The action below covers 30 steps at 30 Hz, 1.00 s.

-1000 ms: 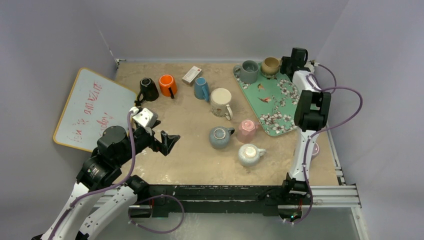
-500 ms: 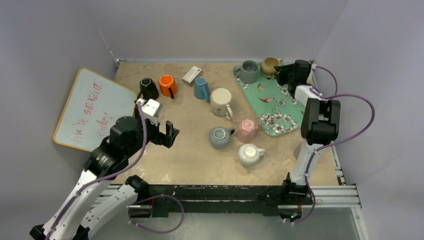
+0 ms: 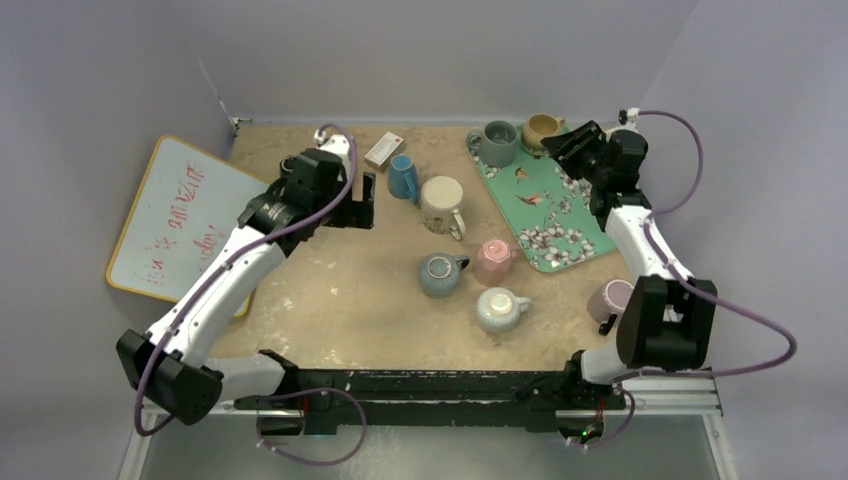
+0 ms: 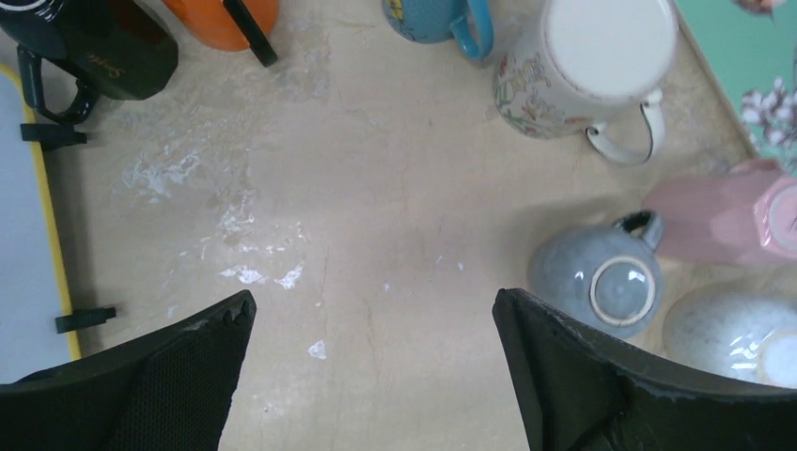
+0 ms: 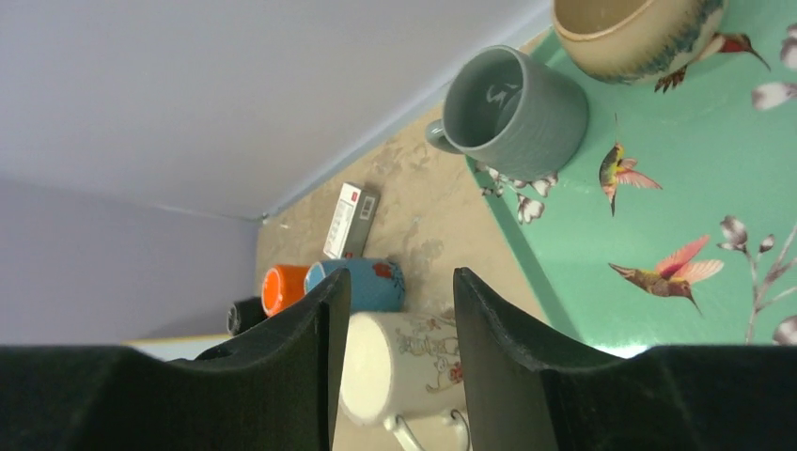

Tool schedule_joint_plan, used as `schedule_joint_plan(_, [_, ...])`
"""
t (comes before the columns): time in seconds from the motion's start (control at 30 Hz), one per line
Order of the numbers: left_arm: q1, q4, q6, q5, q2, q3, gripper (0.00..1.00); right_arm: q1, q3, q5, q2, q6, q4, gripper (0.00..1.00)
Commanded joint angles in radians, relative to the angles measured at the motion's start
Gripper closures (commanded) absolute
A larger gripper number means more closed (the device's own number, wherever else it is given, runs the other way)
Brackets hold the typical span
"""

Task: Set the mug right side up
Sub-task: Place the cup on the tray, then turn over the cup at the corner of the board.

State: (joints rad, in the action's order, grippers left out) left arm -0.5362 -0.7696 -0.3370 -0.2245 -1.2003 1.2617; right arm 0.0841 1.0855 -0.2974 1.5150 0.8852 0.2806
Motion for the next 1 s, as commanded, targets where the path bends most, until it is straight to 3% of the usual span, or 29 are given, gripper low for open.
schedule_joint_plan(0.0, [0.147,0.063,-0.056,0.117,-0.074,0.1,0.03,-0.003,-0.066,-0.069,-0.1,-0.183,-0.096,0.53])
schedule_joint_plan(0.07, [0.224,0.091,-0.068,0.14,-0.12,0.126,0.05,-0.004,-0.114,-0.13,-0.139,-0.188,-0.08,0.53])
schedule_joint_plan(0.33, [0.283,0.2,-0.047,-0.038,-0.389,0.258,0.16,-0.059,-0.256,-0.257,-0.3,-0.208,-0.066,0.51])
schedule_joint_plan(0.47, [0.295,0.305,-0.059,-0.021,-0.507,0.282,0.3,-0.076,-0.309,-0.239,-0.394,-0.206,-0.047,0.51])
schedule_joint_plan(0.7, [0.3,0.419,-0.075,-0.109,-0.66,0.297,0.56,-0.076,-0.331,-0.226,-0.449,-0.193,-0.042,0.52])
schedule_joint_plan(0.97, [0.303,0.428,-0.089,-0.137,-0.775,0.349,0.56,-0.076,-0.33,-0.246,-0.429,-0.183,-0.04,0.52])
